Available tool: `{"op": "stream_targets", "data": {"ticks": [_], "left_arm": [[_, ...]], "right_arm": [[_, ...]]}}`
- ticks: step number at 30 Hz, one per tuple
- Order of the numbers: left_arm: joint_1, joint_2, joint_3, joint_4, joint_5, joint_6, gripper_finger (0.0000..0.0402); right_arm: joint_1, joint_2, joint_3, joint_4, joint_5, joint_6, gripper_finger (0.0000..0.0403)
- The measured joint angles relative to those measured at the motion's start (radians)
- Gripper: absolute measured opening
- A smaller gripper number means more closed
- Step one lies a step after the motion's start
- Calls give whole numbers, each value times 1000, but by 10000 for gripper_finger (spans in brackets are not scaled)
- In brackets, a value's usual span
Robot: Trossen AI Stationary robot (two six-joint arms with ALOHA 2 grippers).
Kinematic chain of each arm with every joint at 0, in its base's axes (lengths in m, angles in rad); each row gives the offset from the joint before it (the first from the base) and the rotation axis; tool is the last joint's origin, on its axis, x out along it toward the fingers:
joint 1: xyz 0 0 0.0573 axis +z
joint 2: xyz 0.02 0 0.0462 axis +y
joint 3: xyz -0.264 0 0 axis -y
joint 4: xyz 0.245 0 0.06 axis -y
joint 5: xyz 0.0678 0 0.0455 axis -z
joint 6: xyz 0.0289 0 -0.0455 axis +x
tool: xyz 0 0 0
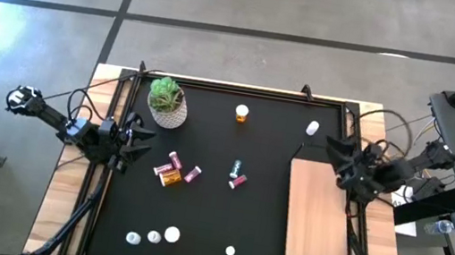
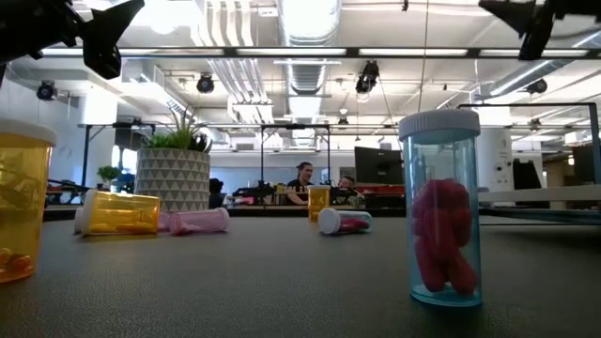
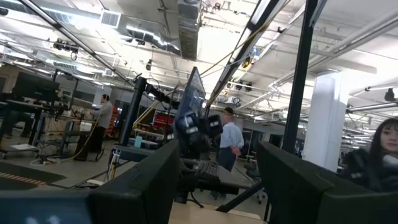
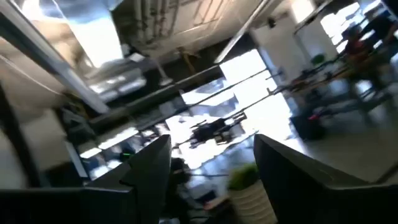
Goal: Pick and place medicine bottles onto shelf by color
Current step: Put the top white pill bottle on the shelf
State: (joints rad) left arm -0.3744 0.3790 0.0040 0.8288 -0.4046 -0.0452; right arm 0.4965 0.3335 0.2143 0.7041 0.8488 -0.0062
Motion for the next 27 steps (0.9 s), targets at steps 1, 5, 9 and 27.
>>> {"op": "stream_targets", "data": {"ticks": [1, 5, 9, 27], "left_arm": [[0, 0, 0, 0, 0, 0, 199], [0, 0, 0, 0, 0, 0, 199], [0, 0, 0, 0, 0, 0, 199], [0, 0, 0, 0, 0, 0, 199]], "right_arm": [[0, 10, 44, -37, 40, -42, 219], [-7, 80, 243, -284, 290, -82, 219], [-38, 175, 445, -660, 518, 64, 219], [-750, 707, 1042, -1793, -257, 1026, 219]]}}
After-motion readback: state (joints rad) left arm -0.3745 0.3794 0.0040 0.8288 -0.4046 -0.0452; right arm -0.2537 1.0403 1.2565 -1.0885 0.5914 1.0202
